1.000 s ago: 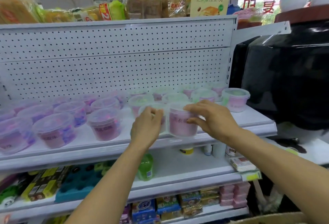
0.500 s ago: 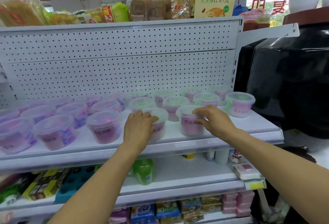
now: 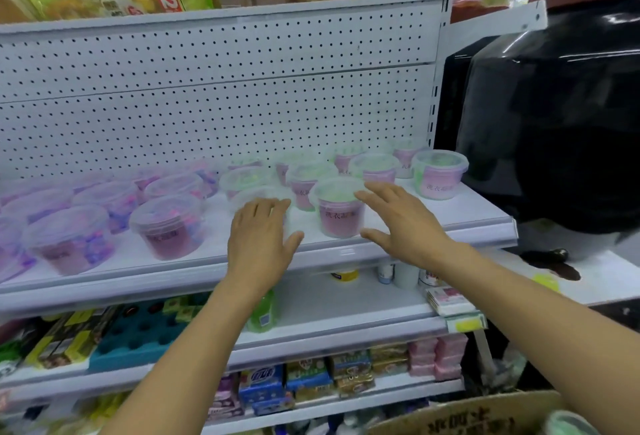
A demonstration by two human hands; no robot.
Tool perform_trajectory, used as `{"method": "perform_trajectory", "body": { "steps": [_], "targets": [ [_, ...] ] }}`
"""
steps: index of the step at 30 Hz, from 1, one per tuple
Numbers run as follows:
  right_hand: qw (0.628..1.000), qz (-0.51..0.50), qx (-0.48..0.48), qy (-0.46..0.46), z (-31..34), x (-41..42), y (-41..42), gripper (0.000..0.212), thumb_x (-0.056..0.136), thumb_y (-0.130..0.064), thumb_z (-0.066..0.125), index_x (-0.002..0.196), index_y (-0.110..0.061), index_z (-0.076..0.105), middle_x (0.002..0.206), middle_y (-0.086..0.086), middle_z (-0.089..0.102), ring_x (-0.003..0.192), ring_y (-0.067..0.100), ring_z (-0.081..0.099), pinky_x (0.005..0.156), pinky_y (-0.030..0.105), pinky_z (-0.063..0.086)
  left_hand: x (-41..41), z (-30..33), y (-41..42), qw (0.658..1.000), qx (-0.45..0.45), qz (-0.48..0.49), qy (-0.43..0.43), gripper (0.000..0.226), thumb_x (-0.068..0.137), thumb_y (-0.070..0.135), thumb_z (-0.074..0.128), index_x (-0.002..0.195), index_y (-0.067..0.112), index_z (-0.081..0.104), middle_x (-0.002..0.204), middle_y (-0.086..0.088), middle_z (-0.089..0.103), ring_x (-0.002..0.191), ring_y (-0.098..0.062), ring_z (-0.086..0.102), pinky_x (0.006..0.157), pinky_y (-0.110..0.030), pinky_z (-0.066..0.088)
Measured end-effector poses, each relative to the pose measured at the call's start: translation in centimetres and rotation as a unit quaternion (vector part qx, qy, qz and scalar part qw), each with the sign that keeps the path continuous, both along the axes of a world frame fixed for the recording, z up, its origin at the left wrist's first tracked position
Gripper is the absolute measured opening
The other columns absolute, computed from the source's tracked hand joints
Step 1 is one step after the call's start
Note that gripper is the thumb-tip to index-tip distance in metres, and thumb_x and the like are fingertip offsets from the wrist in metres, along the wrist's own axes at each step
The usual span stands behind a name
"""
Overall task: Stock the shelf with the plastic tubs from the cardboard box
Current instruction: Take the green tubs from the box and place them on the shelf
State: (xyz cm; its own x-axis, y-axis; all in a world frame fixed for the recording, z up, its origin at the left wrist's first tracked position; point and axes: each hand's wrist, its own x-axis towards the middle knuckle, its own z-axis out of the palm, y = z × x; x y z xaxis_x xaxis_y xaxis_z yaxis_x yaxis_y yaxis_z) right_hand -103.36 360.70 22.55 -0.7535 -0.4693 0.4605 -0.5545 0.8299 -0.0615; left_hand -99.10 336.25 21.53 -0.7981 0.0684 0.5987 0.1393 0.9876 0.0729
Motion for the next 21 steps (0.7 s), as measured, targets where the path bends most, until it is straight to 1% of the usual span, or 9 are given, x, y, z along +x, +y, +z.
{"method": "perform_trajectory", "body": {
  "steps": [3, 5, 7, 9, 11, 13, 15, 18, 21],
  "targets": [
    [0.998, 0.009, -0.042, 0.044, -1.5, 3.1, 3.4, 0.052, 0.088, -0.033, 0.064, 0.136, -0.020, 0.050, 0.144, 0.008, 0.045, 0.129, 0.031, 0.043, 0.098, 0.044, 0.043, 2.4, -1.4, 4.1, 0.998, 0.016, -0.059, 0.028, 0.053, 0.085, 0.037, 0.064, 0.131, 0.013, 0.052, 0.128, -0.008, 0.055, 0.119, -0.030, 0.049, 0.099, -0.043, 0.041],
    [0.997, 0.007, -0.043, 0.057, -3.0, 5.0, 6.5, 0.048, 0.087, -0.031, 0.066, 0.132, -0.019, 0.053, 0.140, 0.008, 0.050, 0.125, 0.031, 0.049, 0.090, 0.042, 0.048, 3.8, -2.9, 7.6, 0.994, 0.043, -0.100, 0.010, 0.052, 0.089, 0.038, 0.060, 0.134, 0.014, 0.050, 0.131, -0.007, 0.053, 0.120, -0.027, 0.048, 0.099, -0.042, 0.042],
    [0.998, -0.001, -0.048, 0.043, -4.9, 6.6, 10.0, 0.045, 0.087, -0.032, 0.065, 0.129, -0.020, 0.055, 0.136, 0.005, 0.053, 0.118, 0.028, 0.054, 0.080, 0.037, 0.051, 5.0, -4.7, 11.4, 0.987, 0.082, -0.134, -0.041, 0.051, 0.092, 0.040, 0.056, 0.137, 0.019, 0.046, 0.134, -0.002, 0.051, 0.122, -0.022, 0.046, 0.099, -0.037, 0.042],
    [0.997, -0.030, -0.075, 0.014, -7.1, 7.9, 14.1, 0.041, 0.089, -0.035, 0.061, 0.128, -0.022, 0.057, 0.132, 0.000, 0.055, 0.112, 0.023, 0.057, 0.071, 0.032, 0.051, 5.7, -6.9, 15.5, 0.971, 0.129, -0.159, -0.126, 0.052, 0.093, 0.044, 0.051, 0.141, 0.026, 0.040, 0.140, 0.005, 0.044, 0.128, -0.015, 0.039, 0.101, -0.029, 0.035],
    [0.988, -0.090, -0.118, -0.051, -9.9, 8.9, 18.6, 0.039, 0.093, -0.038, 0.056, 0.130, -0.028, 0.054, 0.130, -0.006, 0.053, 0.110, 0.015, 0.055, 0.071, 0.031, 0.049, 6.2, -9.7, 19.6, 0.947, 0.164, -0.184, -0.206, 0.051, 0.094, 0.048, 0.047, 0.142, 0.031, 0.036, 0.143, 0.010, 0.040, 0.132, -0.012, 0.035, 0.101, -0.025, 0.032],
    [0.963, -0.165, -0.168, -0.131, -13.3, 9.7, 23.3, 0.039, 0.093, -0.041, 0.053, 0.131, -0.033, 0.051, 0.128, -0.012, 0.051, 0.111, 0.010, 0.053, 0.078, 0.033, 0.049, 6.4, -12.9, 23.5, 0.917, 0.192, -0.210, -0.279, 0.051, 0.094, 0.048, 0.047, 0.142, 0.033, 0.036, 0.141, 0.013, 0.041, 0.131, -0.008, 0.037, 0.100, -0.021, 0.031],
    [0.926, -0.238, -0.212, -0.203, -17.0, 10.6, 27.5, 0.038, 0.093, -0.039, 0.055, 0.129, -0.031, 0.052, 0.122, -0.012, 0.053, 0.105, 0.008, 0.056, 0.081, 0.034, 0.048, 6.3, -16.2, 27.1, 0.883, 0.215, -0.216, -0.356, 0.049, 0.094, 0.047, 0.050, 0.139, 0.034, 0.040, 0.138, 0.016, 0.044, 0.127, -0.005, 0.041, 0.098, -0.018, 0.031],
    [0.869, -0.301, -0.261, -0.294, -23.2, 11.8, 32.3, 0.030, 0.091, -0.026, 0.059, 0.119, -0.017, 0.062, 0.111, 0.001, 0.065, 0.093, 0.016, 0.062, 0.080, 0.032, 0.049, 5.4, -22.2, 32.1, 0.808, 0.276, -0.200, -0.480, 0.044, 0.092, 0.040, 0.056, 0.133, 0.028, 0.048, 0.129, 0.011, 0.056, 0.115, -0.005, 0.053, 0.096, -0.022, 0.043],
    [0.793, -0.357, -0.298, -0.394, -30.2, 12.7, 35.6, 0.023, 0.092, -0.025, 0.058, 0.109, -0.012, 0.066, 0.105, 0.006, 0.068, 0.095, 0.025, 0.063, 0.083, 0.038, 0.050, 4.1, -28.2, 36.5, 0.732, 0.319, -0.165, -0.579, 0.039, 0.092, 0.035, 0.059, 0.128, 0.023, 0.053, 0.118, 0.003, 0.063, 0.101, -0.006, 0.059, 0.083, -0.019, 0.047]
  ]
}}
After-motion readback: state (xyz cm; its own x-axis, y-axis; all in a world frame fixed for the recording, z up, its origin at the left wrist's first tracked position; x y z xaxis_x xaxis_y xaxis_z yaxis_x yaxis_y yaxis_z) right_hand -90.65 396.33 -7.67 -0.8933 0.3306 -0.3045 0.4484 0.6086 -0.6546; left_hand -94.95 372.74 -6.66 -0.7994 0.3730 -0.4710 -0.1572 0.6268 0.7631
